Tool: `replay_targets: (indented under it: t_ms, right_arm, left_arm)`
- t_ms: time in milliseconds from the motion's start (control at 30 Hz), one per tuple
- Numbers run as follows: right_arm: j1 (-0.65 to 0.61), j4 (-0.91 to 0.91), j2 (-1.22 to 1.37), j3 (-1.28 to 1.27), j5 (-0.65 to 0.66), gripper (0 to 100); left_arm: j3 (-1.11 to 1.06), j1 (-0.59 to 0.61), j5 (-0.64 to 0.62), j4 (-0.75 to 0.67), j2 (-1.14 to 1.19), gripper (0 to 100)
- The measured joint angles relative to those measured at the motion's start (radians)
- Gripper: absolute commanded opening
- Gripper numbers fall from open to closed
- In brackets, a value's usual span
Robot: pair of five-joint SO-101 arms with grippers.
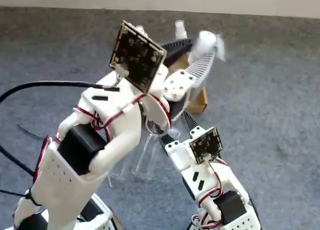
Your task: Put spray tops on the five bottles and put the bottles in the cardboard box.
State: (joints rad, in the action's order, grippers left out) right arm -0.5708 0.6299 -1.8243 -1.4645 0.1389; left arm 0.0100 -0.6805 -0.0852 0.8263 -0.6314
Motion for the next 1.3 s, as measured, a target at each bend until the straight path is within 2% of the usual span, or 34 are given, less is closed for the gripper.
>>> replay_targets:
  t_ms: [400,767,1300]
  right_arm:
    - [0.000,0.000,0.000,0.000,0.000,0.3]
    - [0.000,0.005,0.000,0.000,0.000,0.3]
    - [0.000,0.005,0.000,0.000,0.000,0.3]
  left_arm:
    - [-0.054,-0.018,0.000,-0.012,0.005,1]
    - [-0.063,0.032,0.000,-0.012,-0.101,1]
    - [-0.241,0.031,0.000,-0.012,-0.112,1]
